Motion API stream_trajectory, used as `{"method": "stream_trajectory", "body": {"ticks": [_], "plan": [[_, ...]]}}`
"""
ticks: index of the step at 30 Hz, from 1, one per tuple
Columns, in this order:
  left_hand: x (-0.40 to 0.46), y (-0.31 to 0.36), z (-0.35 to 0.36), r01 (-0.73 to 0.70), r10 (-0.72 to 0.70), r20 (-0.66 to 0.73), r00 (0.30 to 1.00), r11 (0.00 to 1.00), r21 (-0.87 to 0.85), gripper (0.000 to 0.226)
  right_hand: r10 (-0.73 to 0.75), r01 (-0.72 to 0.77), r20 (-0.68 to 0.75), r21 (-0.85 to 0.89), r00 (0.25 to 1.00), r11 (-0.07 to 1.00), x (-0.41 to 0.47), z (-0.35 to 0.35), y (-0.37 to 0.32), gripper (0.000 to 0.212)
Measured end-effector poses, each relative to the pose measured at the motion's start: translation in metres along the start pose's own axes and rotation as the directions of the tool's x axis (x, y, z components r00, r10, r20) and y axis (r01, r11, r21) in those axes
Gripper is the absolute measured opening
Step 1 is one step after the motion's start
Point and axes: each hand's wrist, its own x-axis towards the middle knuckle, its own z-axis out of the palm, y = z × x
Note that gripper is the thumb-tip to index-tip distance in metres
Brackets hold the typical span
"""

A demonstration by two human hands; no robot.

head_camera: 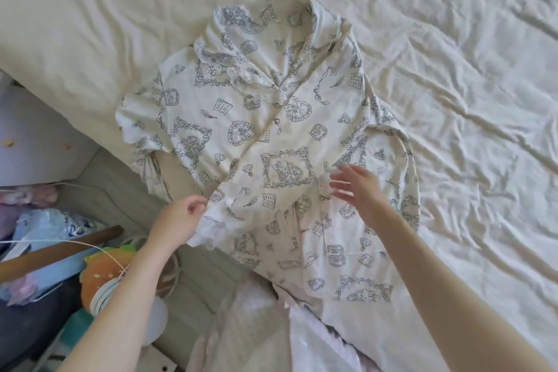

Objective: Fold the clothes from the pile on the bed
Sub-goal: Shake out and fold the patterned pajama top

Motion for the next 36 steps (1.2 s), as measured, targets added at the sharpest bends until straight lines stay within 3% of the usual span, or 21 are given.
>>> {"method": "stream_trajectory", "body": {"ticks": [6,11,12,16,20,23,26,28,30,33,36], "plan": [[0.034,0.099,-0.002,-0.326,0.324,-0.160,0.933,0.945,0.015,0.031,0.101,-0.040,-0.136,0.394,0.986,0.918,0.031,-0.026,-0.047,0.024],[0.074,0.211,0.008,-0.567,0.565,-0.255,0.785,0.820,0.074,0.030,0.190,-0.096,-0.049,0.725,0.981,0.682,0.055,-0.035,-0.078,0.025],[0.083,0.230,0.009,-0.583,0.581,-0.273,0.767,0.808,0.084,0.031,0.202,-0.099,-0.045,0.753,0.978,0.650,0.058,-0.036,-0.082,0.018],[0.122,0.288,0.008,-0.555,0.563,-0.339,0.753,0.821,0.131,0.034,0.233,-0.091,-0.081,0.761,0.969,0.642,0.068,-0.041,-0.086,0.010],[0.148,0.327,0.010,-0.475,0.461,-0.348,0.816,0.878,0.050,0.029,0.287,-0.131,-0.057,0.794,0.956,0.594,0.074,-0.054,-0.082,0.020],[0.165,0.348,0.006,-0.421,0.336,-0.326,0.884,0.875,-0.239,0.032,0.352,-0.182,0.003,0.861,0.936,0.475,0.083,-0.069,-0.083,0.038],[0.176,0.368,-0.006,-0.424,0.296,-0.334,0.895,0.799,-0.427,0.028,0.322,-0.065,-0.071,0.918,0.944,0.392,0.092,-0.078,-0.085,0.035],[0.182,0.375,-0.007,-0.432,0.321,-0.321,0.891,0.815,-0.385,0.021,0.259,0.012,-0.136,0.903,0.956,0.430,0.092,-0.073,-0.085,0.018],[0.188,0.375,-0.003,-0.422,0.345,-0.271,0.899,0.849,-0.317,0.010,0.213,0.023,-0.169,0.831,0.962,0.556,0.091,-0.064,-0.080,0.020],[0.193,0.364,0.002,-0.430,0.393,-0.210,0.895,0.887,-0.171,0.023,0.182,-0.046,-0.156,0.625,0.971,0.780,0.086,-0.053,-0.069,0.013],[0.195,0.352,-0.001,-0.439,0.409,-0.253,0.876,0.896,-0.071,0.021,0.165,-0.036,-0.240,0.463,0.957,0.886,0.086,-0.056,-0.070,0.021]]}}
